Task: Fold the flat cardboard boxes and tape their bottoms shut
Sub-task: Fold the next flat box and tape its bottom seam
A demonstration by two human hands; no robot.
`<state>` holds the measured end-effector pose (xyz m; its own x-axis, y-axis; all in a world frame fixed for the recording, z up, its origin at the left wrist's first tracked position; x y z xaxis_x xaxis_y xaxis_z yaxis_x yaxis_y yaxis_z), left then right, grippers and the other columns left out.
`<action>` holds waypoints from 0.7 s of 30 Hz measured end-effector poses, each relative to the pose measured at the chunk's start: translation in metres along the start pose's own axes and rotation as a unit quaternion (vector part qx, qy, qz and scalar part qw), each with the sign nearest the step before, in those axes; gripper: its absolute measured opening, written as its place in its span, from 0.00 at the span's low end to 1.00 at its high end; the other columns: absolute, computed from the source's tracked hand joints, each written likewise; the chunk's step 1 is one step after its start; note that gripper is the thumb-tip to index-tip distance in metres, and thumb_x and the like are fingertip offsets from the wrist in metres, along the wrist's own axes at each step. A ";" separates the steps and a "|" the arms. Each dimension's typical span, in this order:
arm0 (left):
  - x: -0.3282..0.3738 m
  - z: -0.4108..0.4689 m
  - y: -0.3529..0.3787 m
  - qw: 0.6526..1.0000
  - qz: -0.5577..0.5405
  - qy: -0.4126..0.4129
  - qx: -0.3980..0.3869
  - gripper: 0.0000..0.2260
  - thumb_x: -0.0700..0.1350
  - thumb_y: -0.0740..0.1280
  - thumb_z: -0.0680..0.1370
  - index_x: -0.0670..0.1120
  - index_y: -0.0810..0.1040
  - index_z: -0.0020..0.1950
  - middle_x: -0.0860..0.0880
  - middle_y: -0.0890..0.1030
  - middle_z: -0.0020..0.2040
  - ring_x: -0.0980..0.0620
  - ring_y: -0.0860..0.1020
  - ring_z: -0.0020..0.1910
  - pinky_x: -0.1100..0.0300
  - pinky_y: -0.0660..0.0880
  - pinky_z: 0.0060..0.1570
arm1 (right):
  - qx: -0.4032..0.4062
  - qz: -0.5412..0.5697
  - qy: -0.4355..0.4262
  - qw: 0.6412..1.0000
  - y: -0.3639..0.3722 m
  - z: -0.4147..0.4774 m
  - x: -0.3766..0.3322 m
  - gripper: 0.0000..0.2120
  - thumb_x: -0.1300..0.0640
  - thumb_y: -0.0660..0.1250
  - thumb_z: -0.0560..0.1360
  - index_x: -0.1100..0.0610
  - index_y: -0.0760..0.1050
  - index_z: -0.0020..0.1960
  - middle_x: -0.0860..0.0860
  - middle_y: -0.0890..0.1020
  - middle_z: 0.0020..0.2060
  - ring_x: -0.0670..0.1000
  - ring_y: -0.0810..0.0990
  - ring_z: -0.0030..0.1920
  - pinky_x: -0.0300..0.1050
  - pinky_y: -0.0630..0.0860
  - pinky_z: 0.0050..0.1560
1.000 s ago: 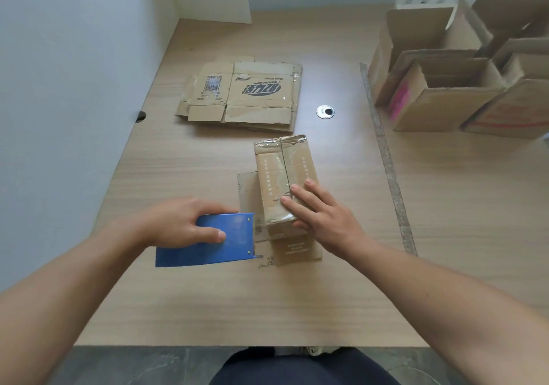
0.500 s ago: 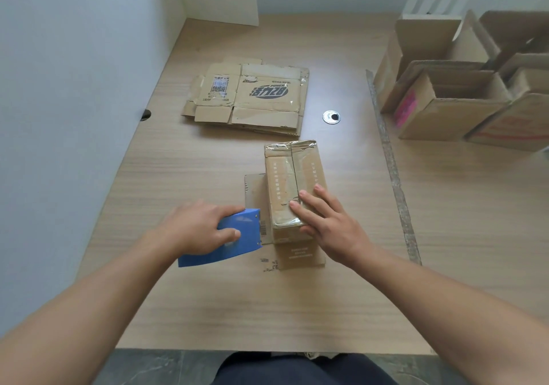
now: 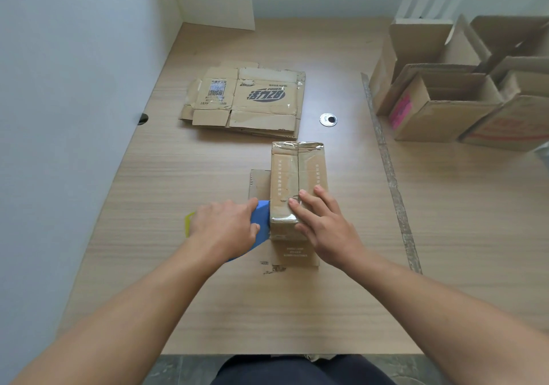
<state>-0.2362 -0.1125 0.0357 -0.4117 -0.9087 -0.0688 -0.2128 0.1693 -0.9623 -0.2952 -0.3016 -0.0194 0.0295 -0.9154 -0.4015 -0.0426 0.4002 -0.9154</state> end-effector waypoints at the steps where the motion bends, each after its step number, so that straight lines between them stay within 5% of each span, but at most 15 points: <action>1: 0.003 -0.001 0.000 1.000 0.011 -0.010 0.005 0.15 0.58 0.57 0.78 0.59 0.68 0.65 0.51 0.69 0.36 0.43 0.71 0.40 0.57 0.57 0.30 | 0.005 0.004 0.004 1.000 0.000 0.000 -0.001 0.23 0.46 0.59 0.82 0.41 0.63 0.77 0.43 0.62 0.77 0.50 0.47 0.78 0.57 0.79 0.56; 4: 0.008 0.000 0.002 0.999 0.028 -0.029 0.027 0.15 0.58 0.57 0.79 0.57 0.66 0.64 0.51 0.71 0.35 0.43 0.71 0.39 0.57 0.54 0.28 | 0.009 0.007 0.010 1.000 0.000 -0.001 -0.002 0.23 0.47 0.60 0.82 0.42 0.63 0.77 0.45 0.62 0.77 0.51 0.48 0.78 0.59 0.79 0.56; 8: 0.003 0.003 0.021 0.999 0.000 -0.045 0.021 0.19 0.59 0.57 0.80 0.59 0.62 0.70 0.48 0.81 0.47 0.42 0.78 0.44 0.56 0.61 0.32 | 0.007 0.010 0.008 1.000 0.006 -0.009 -0.007 0.24 0.45 0.59 0.82 0.40 0.61 0.77 0.42 0.60 0.77 0.48 0.45 0.78 0.56 0.77 0.59; 13: -0.038 -0.008 0.062 0.985 -0.122 -0.119 0.001 0.24 0.60 0.54 0.82 0.62 0.49 0.75 0.49 0.80 0.51 0.44 0.76 0.44 0.55 0.69 0.38 | -0.020 0.048 0.017 0.999 0.011 -0.013 -0.011 0.27 0.40 0.57 0.81 0.35 0.52 0.78 0.41 0.53 0.79 0.43 0.38 0.78 0.51 0.62 0.73; 16: -0.054 -0.015 0.092 0.975 -0.170 -0.138 -0.036 0.30 0.53 0.56 0.83 0.58 0.42 0.80 0.42 0.77 0.53 0.41 0.78 0.49 0.52 0.72 0.44 | -0.002 0.086 0.012 0.996 0.002 -0.016 -0.012 0.28 0.41 0.58 0.81 0.36 0.51 0.78 0.43 0.57 0.79 0.47 0.44 0.79 0.50 0.54 0.77; 21: -0.052 -0.023 0.117 0.957 -0.240 -0.162 -0.022 0.35 0.49 0.58 0.82 0.56 0.37 0.80 0.43 0.69 0.48 0.42 0.72 0.43 0.46 0.75 0.48 | 0.075 0.140 0.036 0.987 -0.013 -0.026 -0.005 0.31 0.46 0.66 0.79 0.39 0.55 0.76 0.47 0.55 0.79 0.52 0.48 0.79 0.45 0.46 0.76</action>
<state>-0.2602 -0.0364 -0.0674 0.0371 -0.9554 0.2930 -0.3479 -0.2873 -0.8925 -0.3204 -0.3034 -0.0045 -0.0344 -0.7661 -0.6419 0.1088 0.6355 -0.7644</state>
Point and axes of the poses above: each hand's wrist, its own z-axis towards the middle knuckle, its own y-axis out of the palm, x = y × z, the point moved 6 cm from there along z, towards the middle knuckle
